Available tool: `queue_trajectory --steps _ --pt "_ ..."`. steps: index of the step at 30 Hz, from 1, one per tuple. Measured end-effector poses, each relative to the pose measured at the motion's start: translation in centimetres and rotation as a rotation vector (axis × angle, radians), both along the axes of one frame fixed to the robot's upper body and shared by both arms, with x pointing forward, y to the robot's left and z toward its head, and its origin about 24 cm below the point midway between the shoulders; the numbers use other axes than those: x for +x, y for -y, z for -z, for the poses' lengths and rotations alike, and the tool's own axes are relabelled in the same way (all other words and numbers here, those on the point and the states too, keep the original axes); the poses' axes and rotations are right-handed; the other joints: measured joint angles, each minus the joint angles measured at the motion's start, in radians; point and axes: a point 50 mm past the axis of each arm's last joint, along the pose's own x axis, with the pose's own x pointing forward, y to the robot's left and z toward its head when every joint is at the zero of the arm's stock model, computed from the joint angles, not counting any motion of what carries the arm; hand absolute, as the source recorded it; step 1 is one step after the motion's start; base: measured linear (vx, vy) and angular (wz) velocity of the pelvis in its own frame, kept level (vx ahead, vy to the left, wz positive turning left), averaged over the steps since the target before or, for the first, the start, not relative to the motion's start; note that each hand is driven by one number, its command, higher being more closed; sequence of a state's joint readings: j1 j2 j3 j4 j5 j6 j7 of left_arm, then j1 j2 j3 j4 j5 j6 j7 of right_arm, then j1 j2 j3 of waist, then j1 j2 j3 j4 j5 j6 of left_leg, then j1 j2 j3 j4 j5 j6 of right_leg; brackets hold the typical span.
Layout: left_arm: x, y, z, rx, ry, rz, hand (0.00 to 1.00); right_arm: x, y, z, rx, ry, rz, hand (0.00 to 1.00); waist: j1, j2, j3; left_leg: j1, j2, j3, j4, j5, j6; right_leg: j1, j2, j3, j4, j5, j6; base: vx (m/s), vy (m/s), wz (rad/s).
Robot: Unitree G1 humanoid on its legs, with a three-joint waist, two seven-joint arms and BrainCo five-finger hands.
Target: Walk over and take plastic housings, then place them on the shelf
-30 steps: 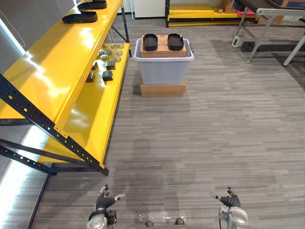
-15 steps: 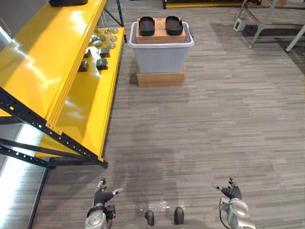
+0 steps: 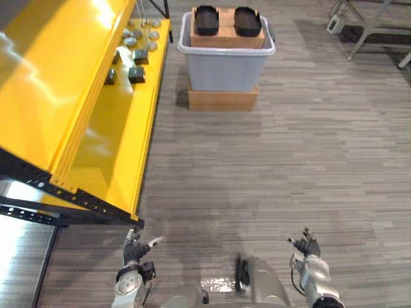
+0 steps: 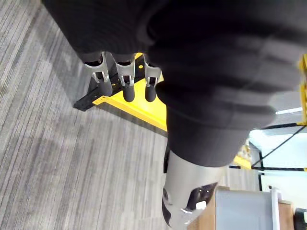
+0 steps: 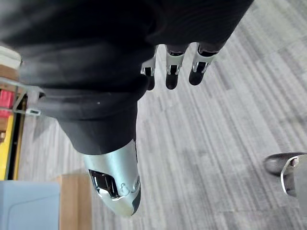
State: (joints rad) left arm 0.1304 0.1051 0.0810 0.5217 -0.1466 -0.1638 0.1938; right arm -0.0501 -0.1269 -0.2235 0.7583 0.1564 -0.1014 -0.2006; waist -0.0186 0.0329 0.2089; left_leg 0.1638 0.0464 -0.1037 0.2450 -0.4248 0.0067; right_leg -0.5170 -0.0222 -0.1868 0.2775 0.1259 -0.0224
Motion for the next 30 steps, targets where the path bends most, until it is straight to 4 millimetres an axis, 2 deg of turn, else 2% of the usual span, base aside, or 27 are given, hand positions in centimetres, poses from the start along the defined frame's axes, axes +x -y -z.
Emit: queue_trajectory --steps 1,2,3,4,5,6,7,8,9,10,11,12,13,14,15,16,17,18,19,20,21,22,24,25,27,28,30 --pt "0.6 0.8 -0.1 -0.019 0.013 0.009 0.00 0.6 0.4 -0.5 -0.016 0.017 -0.003 0.00 0.001 0.039 0.000 -0.004 0.047 -0.014 0.017 0.014 -0.037 -0.029 0.023 -0.040 0.087 -0.049 -0.059 0.77 -0.282 0.43" --pt "1.1 1.0 -0.3 -0.023 0.025 0.017 0.00 1.0 0.4 -0.8 -0.018 0.034 -0.006 0.00 -0.004 0.036 0.002 -0.021 0.047 -0.019 0.044 0.041 -0.083 -0.042 0.016 -0.044 0.131 -0.086 -0.068 0.91 -0.332 0.30" --pt "1.4 1.6 -0.3 -0.042 0.032 0.014 0.00 1.2 0.4 -1.0 -0.020 0.043 -0.013 0.00 -0.023 0.036 0.004 -0.076 0.029 -0.042 0.220 0.165 -0.117 0.005 0.006 -0.063 0.179 -0.171 -0.087 0.65 -0.243 0.37" --pt "1.2 1.7 -0.1 -0.048 0.026 0.011 0.00 1.0 0.3 -0.9 -0.021 0.038 -0.018 0.00 -0.023 0.032 0.006 -0.099 0.020 -0.043 0.307 0.237 -0.109 0.049 0.008 -0.061 0.165 -0.193 -0.084 0.67 -0.240 0.32" --pt "1.0 1.9 0.1 -0.054 0.017 0.010 0.00 0.9 0.2 -0.8 -0.022 0.031 -0.025 0.00 -0.019 0.030 0.008 -0.123 0.026 -0.046 0.402 0.271 -0.105 0.101 0.012 -0.059 0.142 -0.211 -0.082 0.50 -0.180 0.21" --pt "0.7 1.9 0.2 -0.056 0.010 0.008 0.00 0.5 -0.2 -0.4 -0.018 0.018 -0.043 0.00 -0.021 0.026 0.012 -0.190 0.051 -0.015 0.603 0.256 -0.088 0.208 0.031 -0.060 0.086 -0.239 -0.083 0.58 -0.204 0.26" --pt "0.5 1.8 0.3 -0.053 0.010 0.005 0.00 0.3 -0.5 -0.2 -0.012 0.014 -0.045 0.00 -0.016 0.024 0.014 -0.247 0.081 0.026 0.722 0.237 -0.055 0.283 0.047 -0.059 0.042 -0.259 -0.085 0.63 -0.201 0.15" --pt "0.2 1.7 0.4 -0.053 0.001 0.001 0.00 0.2 -0.9 -0.1 -0.002 0.014 -0.052 0.00 0.004 0.018 0.016 -0.329 0.111 0.065 0.821 0.207 -0.009 0.357 0.067 -0.048 -0.006 -0.273 -0.087 0.47 -0.131 -0.13" --pt "0.0 1.7 0.5 -0.054 -0.005 0.002 0.00 0.2 -1.1 -0.1 0.003 0.015 -0.052 0.00 0.017 0.013 0.017 -0.390 0.113 0.080 0.846 0.197 0.004 0.394 0.074 -0.034 -0.036 -0.276 -0.088 0.41 -0.074 -0.31" --pt "-0.2 1.7 0.6 -0.057 -0.008 0.007 0.00 0.3 -1.2 -0.1 0.006 0.019 -0.052 0.00 0.036 0.010 0.017 -0.455 0.100 0.089 0.841 0.192 0.011 0.428 0.077 -0.025 -0.067 -0.277 -0.087 0.41 -0.036 -0.25" --pt "-0.5 1.7 0.8 -0.062 -0.017 0.011 0.00 0.5 -1.3 -0.2 0.011 0.025 -0.049 0.00 0.040 0.008 0.023 -0.537 0.070 0.100 0.800 0.174 0.012 0.480 0.076 -0.018 -0.116 -0.279 -0.083 0.42 -0.016 -0.11" --pt "-0.7 1.7 0.9 -0.064 -0.023 0.010 0.00 0.6 -1.4 -0.2 0.016 0.028 -0.047 0.00 0.042 0.006 0.024 -0.566 0.052 0.107 0.758 0.161 0.013 0.505 0.071 -0.015 -0.137 -0.282 -0.079 0.55 0.042 0.01" --pt "-1.3 1.9 1.2 -0.070 -0.039 0.009 0.00 0.1 -1.4 0.0 0.023 0.018 -0.037 0.00 0.044 0.001 0.027 -0.599 -0.005 0.114 0.588 0.151 0.001 0.570 0.053 -0.011 -0.181 -0.295 -0.058 0.46 0.068 0.00" --pt "-1.5 2.0 1.3 -0.076 -0.046 0.008 0.00 -0.1 -1.1 0.1 0.026 0.014 -0.027 0.00 0.049 0.000 0.028 -0.609 -0.040 0.116 0.443 0.160 -0.008 0.607 0.041 -0.005 -0.206 -0.306 -0.043 0.47 0.087 -0.04" --pt "-1.6 2.1 1.4 -0.080 -0.051 0.006 0.00 -0.2 -1.0 0.1 0.027 0.013 -0.016 0.00 0.056 0.001 0.028 -0.609 -0.058 0.117 0.333 0.185 -0.034 0.626 0.036 -0.001 -0.218 -0.313 -0.036 0.39 0.109 -0.18" --pt "-1.7 2.3 1.5 -0.089 -0.055 0.006 0.00 -0.3 -0.6 0.1 0.029 0.017 0.007 0.00 0.072 0.010 0.023 -0.608 -0.070 0.125 0.112 0.274 -0.059 0.656 0.038 0.011 -0.242 -0.331 -0.019 0.51 0.166 -0.44" --pt "-1.7 2.3 1.5 -0.090 -0.055 0.011 0.00 -0.4 -0.8 0.2 0.041 0.015 0.019 0.00 0.096 0.015 0.014 -0.591 -0.069 0.139 0.067 0.428 -0.040 0.686 0.033 0.044 -0.248 -0.358 0.002 0.63 0.202 -0.45" --pt "-1.9 2.3 1.6 -0.094 -0.062 0.012 0.00 -0.4 -1.1 0.4 0.049 0.011 0.017 0.00 0.096 -0.003 0.010 -0.587 -0.086 0.149 0.073 0.429 0.013 0.691 0.021 0.053 -0.246 -0.369 0.007 0.55 0.154 -0.27" --pt "-1.5 2.2 1.4 -0.093 -0.051 0.010 0.00 -0.3 -1.7 0.4 0.063 0.016 0.009 0.00 0.091 -0.030 -0.001 -0.590 -0.104 0.170 0.094 0.399 0.044 0.682 -0.012 0.060 -0.222 -0.374 0.010 0.66 0.183 -0.14" --pt "-1.3 2.4 1.4 -0.100 -0.045 0.011 0.00 -0.1 -1.9 0.3 0.070 0.028 0.008 0.00 0.095 -0.037 -0.004 -0.587 -0.103 0.194 0.148 0.355 0.076 0.678 -0.028 0.083 -0.171 -0.378 0.025 0.55 0.158 -0.19" --pt "-1.4 2.6 1.4 -0.106 -0.046 0.010 0.00 -0.1 -2.1 0.3 0.074 0.030 0.008 0.00 0.096 -0.042 -0.008 -0.577 -0.103 0.210 0.174 0.327 0.085 0.679 -0.038 0.090 -0.135 -0.384 0.037 0.65 0.219 -0.45" --pt "-1.4 2.8 1.4 -0.113 -0.044 0.011 0.00 -0.1 -2.4 0.3 0.081 0.032 0.007 0.00 0.097 -0.046 -0.011 -0.542 -0.104 0.235 0.207 0.282 0.104 0.662 -0.060 0.100 -0.022 -0.394 0.066 0.53 0.190 -0.56" --pt "-1.1 3.4 1.2 -0.119 -0.030 0.032 0.00 -0.3 -2.8 0.5 0.095 0.029 0.009 0.00 0.090 -0.045 -0.011 -0.455 -0.109 0.243 0.204 0.231 0.110 0.575 -0.084 0.114 0.278 -0.357 0.146 0.49 0.180 -0.48" --pt "-0.6 3.6 0.9 -0.116 -0.015 0.052 0.00 -1.1 -3.0 0.7 0.102 0.023 0.018 0.00 0.088 -0.045 -0.012 -0.387 -0.116 0.236 0.182 0.196 0.100 0.492 -0.099 0.120 0.514 -0.339 0.170 0.33 0.115 -0.18" --pt "0.0 3.8 0.6 -0.115 0.000 0.063 0.00 -2.5 -3.2 1.4 0.113 -0.013 0.029 0.00 0.086 -0.047 -0.017 -0.291 -0.123 0.229 0.145 0.170 0.088 0.392 -0.119 0.097 0.742 -0.353 0.147 0.35 0.100 0.00" --pt "0.2 3.8 0.5 -0.115 0.005 0.065 0.00 -3.3 -3.3 1.8 0.117 -0.035 0.032 0.00 0.081 -0.045 -0.023 -0.250 -0.123 0.218 0.119 0.163 0.083 0.346 -0.125 0.062 0.782 -0.363 0.130 0.37 0.078 0.23" --pt "0.4 3.8 0.4 -0.114 0.009 0.069 0.00 -4.6 -3.5 2.4 0.129 -0.073 0.045 0.00 0.054 -0.048 -0.039 -0.180 -0.120 0.183 0.065 0.158 0.075 0.253 -0.144 -0.035 0.727 -0.399 0.076 0.30 0.024 0.36"
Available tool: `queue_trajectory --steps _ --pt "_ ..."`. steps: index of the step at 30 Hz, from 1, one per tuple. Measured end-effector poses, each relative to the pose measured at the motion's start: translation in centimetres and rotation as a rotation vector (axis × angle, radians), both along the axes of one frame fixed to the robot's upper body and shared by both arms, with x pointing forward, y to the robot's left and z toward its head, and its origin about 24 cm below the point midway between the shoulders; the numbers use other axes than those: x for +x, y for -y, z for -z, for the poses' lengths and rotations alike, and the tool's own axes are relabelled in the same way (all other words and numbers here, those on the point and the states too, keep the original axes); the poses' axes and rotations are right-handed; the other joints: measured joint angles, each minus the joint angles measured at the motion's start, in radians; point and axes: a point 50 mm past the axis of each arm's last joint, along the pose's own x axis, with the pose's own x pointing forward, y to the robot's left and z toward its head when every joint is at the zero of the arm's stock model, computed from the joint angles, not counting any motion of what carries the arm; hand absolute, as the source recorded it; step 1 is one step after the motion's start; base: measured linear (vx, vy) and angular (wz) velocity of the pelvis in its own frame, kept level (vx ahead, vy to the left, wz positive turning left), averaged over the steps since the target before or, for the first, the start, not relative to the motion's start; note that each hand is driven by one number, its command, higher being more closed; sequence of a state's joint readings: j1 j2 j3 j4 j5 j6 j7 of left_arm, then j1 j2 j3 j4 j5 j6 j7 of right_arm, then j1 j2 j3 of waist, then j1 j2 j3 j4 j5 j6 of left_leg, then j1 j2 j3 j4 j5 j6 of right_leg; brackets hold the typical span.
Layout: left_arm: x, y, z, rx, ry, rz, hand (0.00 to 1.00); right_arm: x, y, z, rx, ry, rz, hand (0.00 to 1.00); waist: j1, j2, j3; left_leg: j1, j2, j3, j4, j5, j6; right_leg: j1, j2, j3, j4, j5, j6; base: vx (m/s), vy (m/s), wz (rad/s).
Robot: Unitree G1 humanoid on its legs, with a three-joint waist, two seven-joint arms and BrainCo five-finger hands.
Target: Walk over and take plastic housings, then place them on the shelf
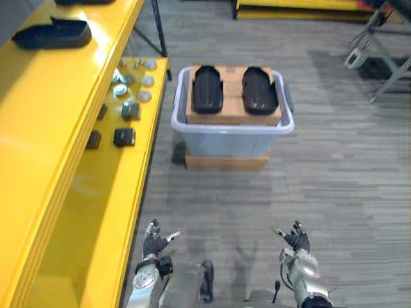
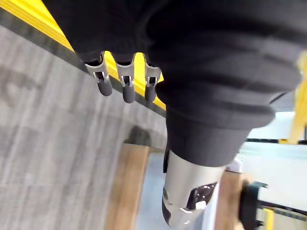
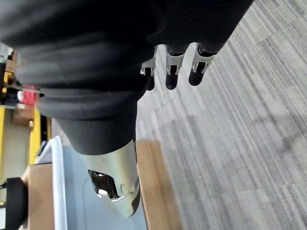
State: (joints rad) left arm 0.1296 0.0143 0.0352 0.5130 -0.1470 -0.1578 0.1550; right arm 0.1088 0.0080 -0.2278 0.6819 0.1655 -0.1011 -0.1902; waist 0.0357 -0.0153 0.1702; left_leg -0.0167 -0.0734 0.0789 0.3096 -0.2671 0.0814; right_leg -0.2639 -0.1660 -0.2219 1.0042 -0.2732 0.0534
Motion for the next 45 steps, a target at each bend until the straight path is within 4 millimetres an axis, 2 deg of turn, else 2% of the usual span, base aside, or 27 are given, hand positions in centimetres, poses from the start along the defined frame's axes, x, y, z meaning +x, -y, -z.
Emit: queue_trajectory --steps 1,2,4,5,6,7,8,9,10,11,12,13,14,16,18,21,22,23,24,26,30,33,36,38,40,42,45 --pt "0.0 -0.1 0.0 0.003 -0.003 0.000 0.00 -0.2 -0.1 0.1 0.005 -0.006 0.003 0.00 -0.003 -0.002 -0.002 0.020 0.005 -0.006 -0.013 -0.007 -0.011 -0.028 -0.003 -0.031 -0.072 -0.008 -0.007 0.32 -0.029 0.20" --pt "-0.2 -0.3 0.3 0.007 -0.019 0.000 0.00 -0.4 -0.2 0.4 0.010 -0.021 0.002 0.00 -0.003 -0.002 -0.002 0.055 0.015 -0.007 -0.027 -0.012 -0.020 -0.050 0.004 -0.062 -0.213 -0.007 -0.003 0.33 -0.046 0.08" --pt "-0.7 -0.5 0.8 0.012 -0.049 -0.006 0.00 -0.7 -0.2 0.9 0.016 -0.052 0.001 0.00 -0.010 0.003 -0.001 0.091 0.040 -0.019 -0.035 -0.027 -0.046 -0.056 0.042 -0.066 -0.468 0.032 0.008 0.33 -0.092 0.22" --pt "-1.0 -0.8 1.1 0.022 -0.064 -0.006 0.00 -0.8 -0.4 1.2 0.025 -0.076 -0.002 0.00 -0.019 0.000 -0.005 0.111 0.054 -0.034 -0.052 -0.037 -0.065 -0.056 0.064 -0.040 -0.643 0.107 0.010 0.35 -0.128 0.38" --pt "-1.2 -1.0 1.2 0.027 -0.071 -0.006 0.00 -0.9 -0.5 1.4 0.029 -0.085 -0.003 0.00 -0.020 -0.001 -0.005 0.121 0.057 -0.044 -0.062 -0.042 -0.072 -0.056 0.071 -0.024 -0.706 0.153 0.005 0.38 -0.182 0.45" --pt "-1.4 -1.2 1.4 0.034 -0.088 -0.005 0.00 -1.0 -0.5 1.6 0.029 -0.098 -0.004 0.00 -0.023 -0.013 -0.012 0.140 0.068 -0.064 -0.070 -0.054 -0.094 -0.054 0.089 -0.006 -0.763 0.260 0.001 0.41 -0.243 0.39" --pt "-1.7 -1.5 1.7 0.042 -0.105 -0.006 0.00 -1.1 -0.4 1.6 0.027 -0.105 -0.005 0.00 -0.023 -0.015 -0.023 0.153 0.086 -0.090 -0.071 -0.066 -0.115 -0.047 0.106 0.003 -0.776 0.359 -0.062 0.42 -0.274 0.34" --pt "-1.8 -1.5 1.9 0.042 -0.116 -0.007 0.00 -1.0 -0.1 1.6 0.019 -0.102 -0.006 0.00 -0.023 0.000 -0.031 0.153 0.107 -0.102 -0.071 -0.072 -0.126 -0.047 0.124 -0.008 -0.768 0.361 -0.082 0.51 -0.346 0.18" --pt "-2.0 -1.6 2.1 0.042 -0.129 -0.010 0.00 -0.6 0.1 1.4 0.013 -0.095 -0.004 0.00 -0.022 0.013 -0.038 0.147 0.133 -0.112 -0.063 -0.064 -0.144 -0.042 0.144 -0.026 -0.754 0.337 -0.104 0.43 -0.284 0.05" --pt "-2.2 -1.6 2.3 0.039 -0.142 -0.015 0.00 0.2 0.2 1.2 0.009 -0.082 -0.011 0.00 -0.022 0.016 -0.038 0.135 0.148 -0.122 -0.016 -0.049 -0.170 -0.030 0.159 -0.032 -0.748 0.313 -0.125 0.50 -0.327 0.03" --pt "-2.2 -1.5 2.3 0.034 -0.141 -0.018 0.00 0.5 0.3 1.0 0.006 -0.073 -0.015 0.00 -0.023 0.017 -0.037 0.116 0.153 -0.133 0.039 -0.042 -0.180 -0.015 0.168 -0.036 -0.752 0.301 -0.129 0.38 -0.261 0.11" --pt "-2.1 -1.1 2.3 0.020 -0.138 -0.021 0.00 0.7 0.4 0.9 -0.001 -0.065 -0.022 0.00 -0.024 0.024 -0.036 0.063 0.162 -0.144 0.207 -0.023 -0.201 0.034 0.185 -0.049 -0.771 0.281 -0.138 0.42 -0.274 0.19" --pt "-2.1 -0.8 2.4 0.010 -0.138 -0.021 0.00 0.7 0.2 0.9 -0.003 -0.067 -0.033 0.00 -0.019 0.026 -0.033 -0.022 0.183 -0.155 0.425 0.017 -0.181 0.099 0.204 -0.052 -0.801 0.264 -0.151 0.30 -0.193 0.15" --pt "-2.4 -0.8 2.5 0.010 -0.146 -0.023 0.00 1.0 -0.2 0.9 0.001 -0.057 -0.048 0.00 -0.013 0.025 -0.032 -0.103 0.222 -0.121 0.575 -0.014 -0.153 0.163 0.224 -0.046 -0.826 0.247 -0.161 0.23 -0.140 -0.12" --pt "-2.4 -0.6 2.6 -0.005 -0.146 -0.027 0.00 1.4 -0.1 0.7 -0.004 -0.047 -0.053 0.00 -0.013 0.024 -0.030 -0.151 0.232 -0.101 0.510 -0.028 -0.148 0.196 0.225 -0.021 -0.849 0.242 -0.158 0.17 -0.094 -0.31" --pt "-2.4 -0.3 2.6 -0.016 -0.147 -0.023 0.00 1.1 0.6 0.7 -0.011 -0.053 -0.031 0.00 -0.011 0.043 -0.029 -0.178 0.225 -0.112 0.266 -0.024 -0.154 0.224 0.216 0.001 -0.872 0.236 -0.140 0.14 0.039 -0.16" --pt "-2.4 -0.2 2.7 -0.018 -0.149 -0.020 0.00 0.6 1.0 0.9 -0.008 -0.067 -0.004 0.00 -0.016 0.047 -0.030 -0.175 0.209 -0.132 0.151 -0.015 -0.165 0.226 0.207 0.000 -0.873 0.232 -0.127 0.09 0.105 0.03" --pt "-2.4 -0.1 2.7 -0.019 -0.151 -0.019 0.00 0.4 1.2 1.0 -0.008 -0.072 0.007 0.00 -0.018 0.053 -0.032 -0.168 0.202 -0.140 0.087 0.008 -0.181 0.227 0.204 0.002 -0.872 0.230 -0.119 0.14 0.186 -0.03" --pt "-2.5 -0.2 2.8 -0.018 -0.156 -0.020 0.00 0.0 1.6 1.1 -0.013 -0.083 0.014 0.00 -0.018 0.059 -0.031 -0.147 0.191 -0.149 0.020 0.108 -0.164 0.232 0.202 0.012 -0.871 0.223 -0.099 0.15 0.194 -0.09" --pt "-2.9 -0.8 3.1 -0.001 -0.182 -0.019 0.00 -0.7 1.7 1.3 -0.010 -0.102 0.026 0.00 -0.019 0.041 -0.030 -0.105 0.160 -0.127 -0.028 0.121 -0.148 0.258 0.170 0.032 -0.887 0.225 -0.069 0.15 0.181 -0.11" --pt "-3.1 -1.4 3.1 0.020 -0.187 -0.017 0.00 -1.0 2.3 1.3 -0.013 -0.103 0.062 0.00 -0.018 0.035 -0.035 -0.062 0.130 -0.090 -0.078 0.130 -0.126 0.271 0.138 0.062 -0.906 0.226 -0.044 0.10 0.118 -0.16" --pt "-3.0 -2.3 2.9 0.048 -0.186 -0.014 0.00 -1.1 3.6 1.0 -0.016 -0.083 0.140 0.00 -0.020 0.035 -0.039 -0.035 0.115 -0.066 -0.125 0.138 -0.114 0.278 0.126 0.085 -0.931 0.233 -0.031 0.08 0.065 -0.20" --pt "-3.1 -3.0 2.8 0.068 -0.186 -0.014 0.00 -0.9 7.1 -0.5 -0.072 -0.028 0.263 0.00 -0.022 0.036 -0.039 -0.020 0.107 -0.052 -0.162 0.147 -0.100 0.277 0.125 0.100 -0.951 0.238 -0.023 0.08 0.024 -0.16" --pt "-3.4 -3.1 2.8 0.071 -0.188 -0.014 0.00 -0.2 10.6 -3.0 -0.156 0.063 0.348 0.00 -0.024 0.036 -0.044 -0.016 0.101 -0.048 -0.185 0.151 -0.094 0.275 0.123 0.107 -0.967 0.242 -0.019 0.06 0.016 -0.09" --pt "-4.0 -3.1 3.0 0.071 -0.205 -0.014 0.00 0.4 12.4 -4.9 -0.214 0.131 0.386 0.00 -0.028 0.036 -0.059 -0.014 0.096 -0.047 -0.203 0.154 -0.091 0.272 0.122 0.111 -0.978 0.243 -0.017 0.08 0.016 -0.07" --pt "-4.6 -3.1 3.3 0.069 -0.222 -0.013 0.00 1.9 13.5 -7.2 -0.270 0.226 0.397 0.00 -0.033 0.035 -0.068 -0.011 0.091 -0.048 -0.213 0.157 -0.087 0.274 0.122 0.115 -0.990 0.243 -0.017 0.08 0.015 -0.07" --pt "-5.2 -2.7 3.5 0.067 -0.238 0.009 0.00 4.5 13.6 -10.0 -0.307 0.351 0.380 0.00 -0.039 0.035 -0.068 -0.004 0.090 -0.050 -0.238 0.168 -0.083 0.273 0.121 0.114 -0.997 0.244 -0.017 0.05 -0.004 0.00"
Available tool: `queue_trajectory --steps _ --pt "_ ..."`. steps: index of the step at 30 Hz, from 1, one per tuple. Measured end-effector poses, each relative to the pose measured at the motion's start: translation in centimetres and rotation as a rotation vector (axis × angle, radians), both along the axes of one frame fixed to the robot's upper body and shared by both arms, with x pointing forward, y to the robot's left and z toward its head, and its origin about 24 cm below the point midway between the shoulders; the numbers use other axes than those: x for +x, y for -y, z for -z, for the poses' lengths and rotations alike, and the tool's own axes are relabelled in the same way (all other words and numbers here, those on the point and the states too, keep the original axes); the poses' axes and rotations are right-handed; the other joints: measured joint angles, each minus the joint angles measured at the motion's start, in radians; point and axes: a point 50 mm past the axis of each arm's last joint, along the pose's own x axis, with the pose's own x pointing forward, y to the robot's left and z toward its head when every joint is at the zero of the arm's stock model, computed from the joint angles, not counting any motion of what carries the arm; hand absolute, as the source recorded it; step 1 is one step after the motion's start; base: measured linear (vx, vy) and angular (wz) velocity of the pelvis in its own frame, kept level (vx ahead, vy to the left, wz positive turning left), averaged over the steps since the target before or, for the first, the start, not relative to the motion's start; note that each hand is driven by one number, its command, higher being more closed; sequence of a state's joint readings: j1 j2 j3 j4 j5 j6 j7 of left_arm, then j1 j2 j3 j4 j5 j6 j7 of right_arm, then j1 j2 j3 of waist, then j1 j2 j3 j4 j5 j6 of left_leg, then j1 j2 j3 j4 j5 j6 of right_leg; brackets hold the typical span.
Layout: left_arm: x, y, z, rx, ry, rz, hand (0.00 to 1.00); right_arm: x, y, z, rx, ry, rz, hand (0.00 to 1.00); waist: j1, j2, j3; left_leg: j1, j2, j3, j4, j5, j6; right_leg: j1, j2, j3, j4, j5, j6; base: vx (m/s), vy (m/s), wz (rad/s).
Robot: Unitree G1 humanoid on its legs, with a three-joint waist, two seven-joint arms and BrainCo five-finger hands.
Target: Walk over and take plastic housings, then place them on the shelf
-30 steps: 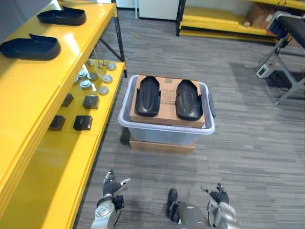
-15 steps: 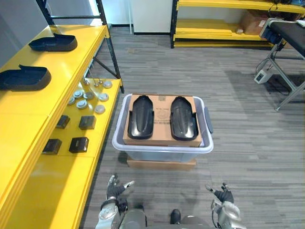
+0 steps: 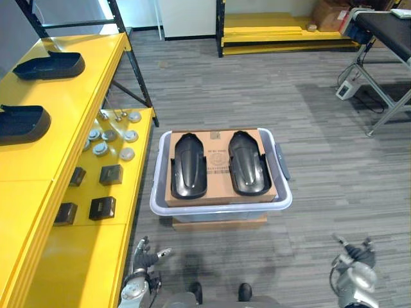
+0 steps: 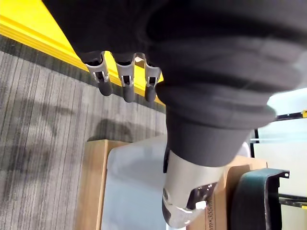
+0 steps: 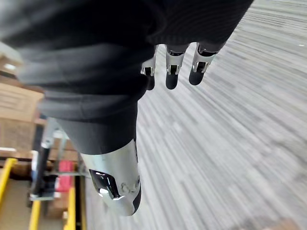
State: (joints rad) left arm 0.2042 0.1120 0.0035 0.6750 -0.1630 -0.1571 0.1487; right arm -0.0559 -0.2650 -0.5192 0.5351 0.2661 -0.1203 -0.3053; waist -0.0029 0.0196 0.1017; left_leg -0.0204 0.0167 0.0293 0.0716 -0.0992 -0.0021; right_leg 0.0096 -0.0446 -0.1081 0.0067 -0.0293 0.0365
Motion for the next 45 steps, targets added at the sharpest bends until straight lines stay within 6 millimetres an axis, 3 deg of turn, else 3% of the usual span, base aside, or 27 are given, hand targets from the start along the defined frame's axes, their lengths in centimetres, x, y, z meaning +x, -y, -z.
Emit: queue_trajectory --steps 2,5,10,17,21,23,32,33,36,45 --pt "-0.4 0.4 0.2 -0.015 -0.012 0.023 0.00 2.0 -0.7 -1.6 -0.042 0.053 -0.059 0.00 0.000 0.000 0.000 -0.001 0.000 0.000 -0.007 0.003 -0.001 0.000 0.000 0.000 -0.007 0.004 0.002 0.00 0.000 0.00" --pt "-0.7 1.0 0.4 -0.026 -0.022 0.044 0.00 5.8 -3.2 -4.6 -0.145 0.139 -0.201 0.00 0.014 0.000 0.000 -0.007 -0.002 -0.002 -0.030 0.023 0.002 -0.014 -0.005 -0.002 -0.011 0.010 0.003 0.00 0.000 0.00" --pt "-0.7 1.7 0.5 -0.043 -0.018 0.042 0.00 10.0 -6.1 -7.3 -0.219 0.196 -0.328 0.00 0.020 0.007 0.025 -0.058 -0.018 -0.039 -0.037 0.056 0.011 -0.050 -0.016 -0.032 -0.017 0.034 0.006 -0.06 0.011 0.18" --pt "-0.3 2.5 0.4 -0.071 0.001 0.045 0.00 14.6 -8.7 -8.8 -0.219 0.139 -0.419 0.00 0.070 0.012 0.119 -0.140 -0.042 -0.082 -0.073 0.127 0.024 -0.124 -0.038 -0.066 -0.032 0.086 0.017 -0.13 0.037 0.19" --pt "-0.2 2.5 0.3 -0.068 0.015 0.019 0.00 16.0 -9.0 -9.1 -0.222 0.081 -0.402 0.00 0.078 0.016 0.152 -0.174 -0.054 -0.112 -0.089 0.161 0.024 -0.153 -0.047 -0.093 -0.031 0.101 0.020 -0.12 0.041 0.27" --pt "0.2 2.4 0.1 -0.064 0.038 -0.001 0.00 16.7 -9.1 -10.2 -0.221 0.094 -0.372 0.00 0.079 0.022 0.182 -0.180 -0.058 -0.127 -0.116 0.183 0.025 -0.167 -0.051 -0.103 -0.030 0.109 0.024 -0.10 0.037 0.14" --pt "1.4 3.0 -0.3 -0.049 0.065 -0.007 0.00 16.5 -6.7 -10.7 -0.214 0.039 -0.176 0.00 0.093 0.034 0.228 -0.204 -0.068 -0.161 -0.149 0.222 0.028 -0.194 -0.055 -0.127 -0.030 0.113 0.023 0.01 0.007 0.10" --pt "1.4 3.0 -0.4 -0.045 0.066 0.001 0.00 16.6 -6.2 -11.4 -0.214 0.052 -0.142 1.00 0.093 0.034 0.228 -0.210 -0.068 -0.164 -0.163 0.232 0.028 -0.205 -0.054 -0.130 -0.030 0.113 0.023 0.08 -0.011 0.05" --pt "1.7 3.0 -0.5 -0.042 0.074 0.002 0.00 17.0 -5.8 -12.3 -0.204 0.069 -0.122 1.00 0.093 0.035 0.248 -0.213 -0.069 -0.164 -0.163 0.234 0.029 -0.208 -0.054 -0.131 -0.030 0.113 0.023 0.05 -0.013 0.02" --pt "2.6 3.0 -0.7 -0.028 0.089 0.011 0.00 16.8 -4.4 -12.2 -0.184 0.042 -0.106 1.00 0.090 0.035 0.268 -0.212 -0.070 -0.165 -0.164 0.234 0.028 -0.208 -0.054 -0.130 -0.029 0.113 0.023 0.04 -0.011 -0.01"
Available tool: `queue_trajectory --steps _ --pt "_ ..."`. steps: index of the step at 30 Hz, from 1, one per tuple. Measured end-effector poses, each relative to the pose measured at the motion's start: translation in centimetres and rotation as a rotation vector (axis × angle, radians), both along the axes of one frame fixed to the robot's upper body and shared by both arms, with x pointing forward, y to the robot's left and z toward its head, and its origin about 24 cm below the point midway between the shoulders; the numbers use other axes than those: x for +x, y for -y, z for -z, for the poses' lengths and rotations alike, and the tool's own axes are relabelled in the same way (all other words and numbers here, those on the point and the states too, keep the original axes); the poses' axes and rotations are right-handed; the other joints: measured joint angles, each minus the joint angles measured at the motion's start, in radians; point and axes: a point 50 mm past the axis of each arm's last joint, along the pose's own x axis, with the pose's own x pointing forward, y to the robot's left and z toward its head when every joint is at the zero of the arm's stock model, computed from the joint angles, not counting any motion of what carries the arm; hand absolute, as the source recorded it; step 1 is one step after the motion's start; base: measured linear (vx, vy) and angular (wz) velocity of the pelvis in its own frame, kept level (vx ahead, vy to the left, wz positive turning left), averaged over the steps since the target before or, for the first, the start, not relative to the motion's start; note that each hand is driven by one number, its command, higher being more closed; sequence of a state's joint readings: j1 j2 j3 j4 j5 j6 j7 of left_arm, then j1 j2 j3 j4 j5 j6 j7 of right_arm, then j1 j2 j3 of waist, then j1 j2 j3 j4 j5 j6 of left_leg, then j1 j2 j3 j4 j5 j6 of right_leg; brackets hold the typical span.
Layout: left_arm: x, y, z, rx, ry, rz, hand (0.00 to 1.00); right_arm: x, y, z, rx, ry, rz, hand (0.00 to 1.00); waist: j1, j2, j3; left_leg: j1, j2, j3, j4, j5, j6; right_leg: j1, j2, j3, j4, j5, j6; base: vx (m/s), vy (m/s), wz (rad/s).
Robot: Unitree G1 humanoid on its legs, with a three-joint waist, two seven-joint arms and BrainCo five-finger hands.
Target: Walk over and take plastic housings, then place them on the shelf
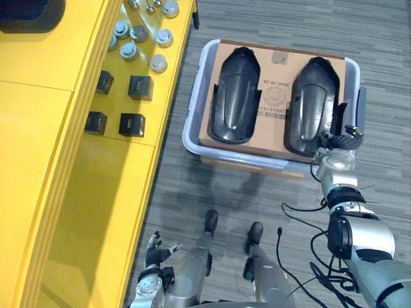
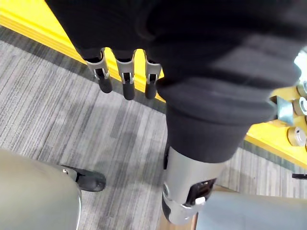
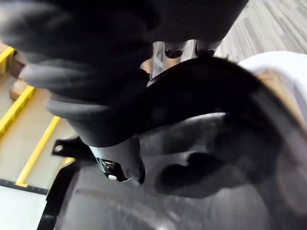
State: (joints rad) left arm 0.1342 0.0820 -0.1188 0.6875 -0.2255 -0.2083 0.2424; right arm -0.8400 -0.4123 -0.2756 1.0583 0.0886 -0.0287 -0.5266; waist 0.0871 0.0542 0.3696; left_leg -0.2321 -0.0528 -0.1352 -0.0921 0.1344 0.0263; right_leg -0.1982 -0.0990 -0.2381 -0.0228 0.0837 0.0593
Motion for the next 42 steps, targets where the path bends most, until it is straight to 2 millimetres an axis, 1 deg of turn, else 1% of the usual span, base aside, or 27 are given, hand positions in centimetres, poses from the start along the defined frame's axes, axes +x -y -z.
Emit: queue_trajectory --steps 1,2,6,11,15,17,21,23,24,26,27,29,30,31,32,34,35,37,38,39,42 --pt "0.0 0.0 0.0 0.000 -0.003 0.000 0.00 0.0 -0.1 0.0 0.007 0.001 -0.010 1.00 -0.006 0.000 0.000 0.002 0.000 0.003 0.000 0.000 0.000 0.000 0.000 0.004 0.000 0.000 0.000 0.03 -0.010 -0.05" --pt "-0.2 -0.1 0.2 0.002 -0.011 -0.002 0.00 0.2 -0.5 0.2 0.018 0.000 -0.026 1.00 -0.014 0.000 0.000 0.003 0.001 0.005 0.000 0.000 0.000 0.000 0.000 0.005 0.001 0.000 0.000 0.03 -0.009 -0.05" --pt "-0.2 -0.1 0.2 -0.003 -0.012 -0.009 0.00 0.3 -0.9 0.5 0.028 -0.007 -0.047 1.00 -0.016 0.000 0.000 0.011 0.002 0.012 -0.001 0.000 0.000 0.004 0.000 0.012 0.001 0.002 -0.002 0.03 -0.009 -0.05" --pt "-0.2 0.0 0.2 -0.005 -0.012 -0.007 0.00 0.4 -1.1 -0.2 0.019 0.032 -0.058 1.00 -0.018 -0.001 0.000 0.040 0.003 0.019 -0.001 0.000 -0.001 0.031 0.000 0.019 0.002 0.002 -0.002 0.01 -0.004 -0.02" --pt "-0.1 0.0 0.1 -0.006 -0.010 -0.005 0.00 -0.2 -1.0 -0.5 -0.007 0.081 -0.066 1.00 -0.019 -0.002 -0.001 0.054 0.009 0.019 -0.002 -0.001 -0.001 0.044 0.000 0.019 0.005 0.002 -0.002 0.00 0.000 0.00" --pt "0.2 0.2 -0.2 -0.010 0.010 0.001 0.00 -0.9 -1.1 -0.2 -0.022 0.104 -0.068 1.00 -0.020 -0.004 -0.003 0.069 0.009 0.018 -0.002 -0.001 -0.001 0.059 0.000 0.018 0.005 0.001 -0.002 0.00 0.000 0.00" --pt "1.6 0.7 -1.7 -0.026 0.098 0.010 0.00 -2.5 -1.3 0.2 -0.057 0.150 -0.068 1.00 -0.029 -0.008 -0.027 0.073 0.010 0.016 -0.002 -0.001 -0.001 0.064 0.001 0.017 0.005 0.001 -0.001 0.00 0.000 0.00" --pt "2.3 0.8 -3.0 -0.034 0.168 0.011 0.00 -3.2 -2.3 0.6 -0.071 0.169 -0.083 1.00 -0.047 -0.014 -0.070 0.074 0.011 0.016 -0.002 -0.001 -0.001 0.067 0.001 0.016 0.002 0.000 0.001 0.04 -0.024 0.01" --pt "2.6 0.9 -3.5 -0.036 0.192 0.012 0.00 -3.4 -2.5 0.7 -0.073 0.174 -0.086 1.00 -0.047 -0.016 -0.082 0.075 0.012 0.016 -0.002 -0.002 -0.001 0.067 0.001 0.017 0.001 0.000 0.001 0.04 -0.027 -0.03" --pt "3.8 1.1 -5.8 -0.043 0.311 0.018 0.00 -4.3 -3.1 0.8 -0.099 0.201 -0.096 1.00 -0.047 -0.024 -0.114 0.081 0.017 0.018 -0.002 -0.004 -0.004 0.073 0.006 0.019 0.000 0.000 0.001 0.04 -0.031 -0.04" --pt "4.1 1.1 -6.5 -0.043 0.342 0.019 0.00 -4.5 -3.3 0.7 -0.105 0.208 -0.099 1.00 -0.047 -0.026 -0.121 0.082 0.018 0.018 -0.002 -0.005 -0.005 0.074 0.007 0.020 0.000 0.000 0.001 0.02 -0.042 -0.03" --pt "5.1 1.3 -9.1 -0.054 0.468 0.018 0.00 -5.1 -3.8 0.3 -0.124 0.244 -0.108 1.00 -0.046 -0.029 -0.133 0.100 0.023 0.017 -0.003 -0.007 -0.008 0.093 0.010 0.019 -0.002 -0.001 0.001 0.01 -0.036 -0.01" --pt "5.2 1.3 -9.8 -0.057 0.497 0.012 0.00 -5.3 -3.9 0.2 -0.133 0.253 -0.111 1.00 -0.047 -0.029 -0.140 0.101 0.024 0.016 -0.003 -0.010 -0.013 0.094 0.011 0.019 -0.002 -0.001 0.001 0.00 0.000 0.00" --pt "5.4 1.3 -11.0 -0.060 0.553 -0.006 0.00 -5.7 -4.2 -0.2 -0.146 0.278 -0.114 1.00 -0.047 -0.029 -0.152 0.102 0.024 0.014 -0.004 -0.012 -0.014 0.096 0.010 0.018 -0.003 -0.003 0.001 0.00 0.000 0.00" --pt "5.5 1.3 -11.7 -0.063 0.583 -0.015 0.00 -5.9 -4.3 -0.4 -0.148 0.296 -0.116 1.00 -0.046 -0.029 -0.153 0.107 0.024 0.012 -0.005 -0.012 -0.015 0.102 0.010 0.017 -0.003 -0.007 0.002 -0.01 -0.017 0.05" --pt "5.9 1.2 -14.2 -0.076 0.700 -0.061 0.00 -6.7 -5.2 -1.4 -0.177 0.362 -0.129 1.00 -0.048 -0.029 -0.175 0.110 0.026 0.009 -0.010 -0.013 -0.016 0.106 0.011 0.013 -0.003 -0.009 0.000 -0.01 -0.018 0.05" --pt "5.9 1.2 -14.9 -0.078 0.730 -0.072 0.00 -6.8 -5.5 -1.7 -0.184 0.377 -0.134 1.00 -0.048 -0.029 -0.181 0.110 0.027 0.009 -0.010 -0.013 -0.016 0.107 0.011 0.013 -0.003 -0.010 -0.001 0.00 0.000 0.00" --pt "6.2 1.1 -17.2 -0.083 0.840 -0.106 0.00 -7.2 -6.7 -2.8 -0.232 0.425 -0.167 1.00 -0.048 -0.029 -0.205 0.116 0.027 0.008 -0.008 -0.012 -0.015 0.115 0.011 0.011 -0.007 -0.009 -0.001 0.02 -0.008 0.01" --pt "6.4 1.1 -17.8 -0.084 0.866 -0.110 0.00 -7.2 -7.0 -3.0 -0.242 0.435 -0.176 1.00 -0.048 -0.029 -0.205 0.125 0.027 0.008 -0.006 -0.010 -0.013 0.125 0.011 0.009 -0.009 -0.009 -0.001 0.04 -0.019 0.08" --pt "6.8 1.4 -19.2 -0.075 0.930 -0.103 0.00 -7.2 -8.4 -3.6 -0.260 0.466 -0.223 1.00 -0.048 -0.031 -0.214 0.140 0.026 0.006 -0.006 -0.010 -0.012 0.144 0.011 0.004 -0.014 -0.009 -0.001 0.03 -0.014 0.08" --pt "7.4 2.1 -20.6 -0.078 0.988 -0.075 0.00 -7.4 -10.0 -4.3 -0.268 0.507 -0.274 1.00 -0.048 -0.030 -0.235 0.139 0.026 0.005 -0.006 -0.010 -0.012 0.144 0.011 0.002 -0.014 -0.010 -0.001 0.00 -0.003 0.02"
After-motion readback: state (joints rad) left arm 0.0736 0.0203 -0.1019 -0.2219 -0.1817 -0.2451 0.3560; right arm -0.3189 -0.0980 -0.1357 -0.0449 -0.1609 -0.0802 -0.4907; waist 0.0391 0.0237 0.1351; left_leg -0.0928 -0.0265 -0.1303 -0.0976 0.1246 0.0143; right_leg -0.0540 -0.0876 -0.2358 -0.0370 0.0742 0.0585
